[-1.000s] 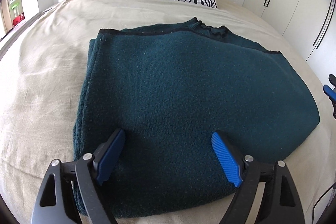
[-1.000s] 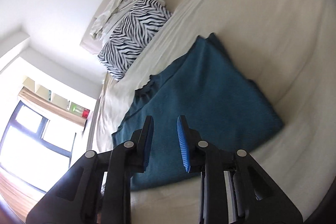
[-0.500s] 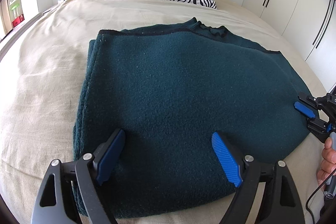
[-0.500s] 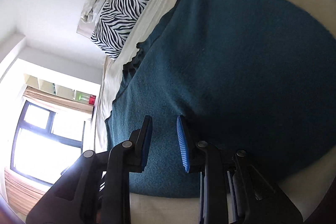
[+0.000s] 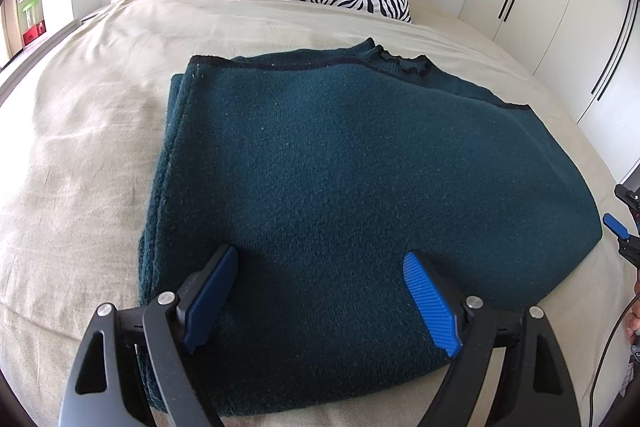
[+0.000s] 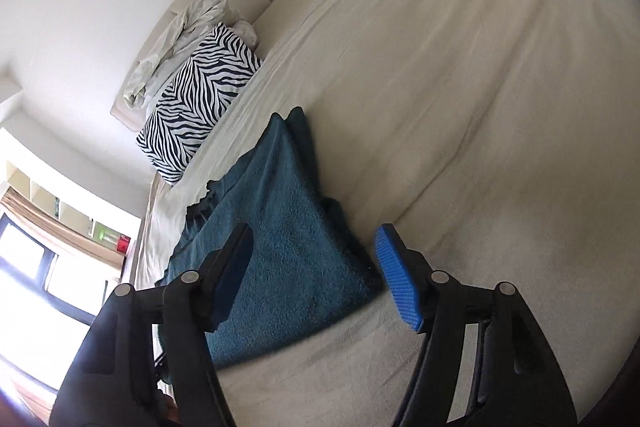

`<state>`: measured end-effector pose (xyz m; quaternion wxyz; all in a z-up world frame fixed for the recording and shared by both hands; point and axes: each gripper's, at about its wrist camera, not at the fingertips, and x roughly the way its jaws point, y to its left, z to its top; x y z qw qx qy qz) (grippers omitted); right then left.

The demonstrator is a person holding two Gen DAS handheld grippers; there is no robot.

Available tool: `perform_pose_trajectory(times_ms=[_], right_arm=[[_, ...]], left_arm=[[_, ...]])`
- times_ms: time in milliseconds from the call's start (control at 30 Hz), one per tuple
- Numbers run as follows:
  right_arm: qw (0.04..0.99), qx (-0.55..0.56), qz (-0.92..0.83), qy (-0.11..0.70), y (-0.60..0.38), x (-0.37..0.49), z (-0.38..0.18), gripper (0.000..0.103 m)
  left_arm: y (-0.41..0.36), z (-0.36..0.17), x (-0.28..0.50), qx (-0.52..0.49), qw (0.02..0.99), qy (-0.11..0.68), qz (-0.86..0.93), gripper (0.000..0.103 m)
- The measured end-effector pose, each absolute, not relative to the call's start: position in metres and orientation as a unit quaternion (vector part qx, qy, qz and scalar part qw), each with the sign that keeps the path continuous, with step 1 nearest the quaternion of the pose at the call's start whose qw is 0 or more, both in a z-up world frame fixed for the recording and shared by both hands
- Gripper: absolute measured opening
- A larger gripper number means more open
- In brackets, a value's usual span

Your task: Fold small clothes

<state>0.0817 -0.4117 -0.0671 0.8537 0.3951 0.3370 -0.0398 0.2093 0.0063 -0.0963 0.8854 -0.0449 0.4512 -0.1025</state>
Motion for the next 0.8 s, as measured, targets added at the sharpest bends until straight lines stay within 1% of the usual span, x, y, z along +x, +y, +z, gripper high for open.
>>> perform_pose_trajectory(times_ms=[67,133,167,200,267,300,333,400,533,567,733,800], right_arm=[[0.861,0.351,-0.035,0.366,-0.402,0.097,-0.066,0.061],[0.858,0.330,-0.042,0.392,-0.396,0.114,-0.075,0.055],[0.853,0.326,-0.047,0.405,-0.394,0.121,-0.082,0.048],[0.850,0.321,-0.056,0.413,-0.393,0.125,-0.087,0.036],[0.855,0.298,-0.070,0.418,-0.392,0.125,-0.088,0.021],[0.859,0.290,-0.072,0.416,-0.390,0.126,-0.088,0.014],[0.862,0.283,-0.073,0.415,-0.388,0.128,-0.089,0.012],[0.866,0.264,-0.082,0.417,-0.385,0.126,-0.087,0.009],[0.864,0.270,-0.092,0.415,-0.383,0.117,-0.087,0.007],[0.862,0.273,-0.096,0.416,-0.383,0.113,-0.088,0.005],[0.856,0.285,-0.095,0.421,-0.386,0.109,-0.098,0.005],[0.857,0.268,-0.094,0.430,-0.383,0.114,-0.096,0.006]], left_arm=[[0.007,-0.096,0.209,-0.043,0.886,0.451,-0.102,0.086],[0.007,-0.096,0.209,-0.045,0.885,0.451,-0.102,0.086],[0.007,-0.096,0.209,-0.044,0.885,0.451,-0.103,0.086],[0.008,-0.096,0.208,-0.045,0.885,0.451,-0.103,0.086],[0.008,-0.096,0.208,-0.046,0.886,0.450,-0.104,0.086],[0.008,-0.096,0.207,-0.045,0.886,0.449,-0.104,0.086],[0.008,-0.096,0.207,-0.044,0.887,0.449,-0.103,0.086],[0.008,-0.096,0.207,-0.043,0.887,0.448,-0.103,0.086],[0.008,-0.096,0.207,-0.044,0.887,0.448,-0.104,0.086],[0.008,-0.096,0.207,-0.044,0.887,0.448,-0.104,0.086],[0.007,-0.095,0.207,-0.041,0.887,0.449,-0.102,0.086],[0.007,-0.091,0.207,-0.043,0.885,0.452,-0.101,0.085]])
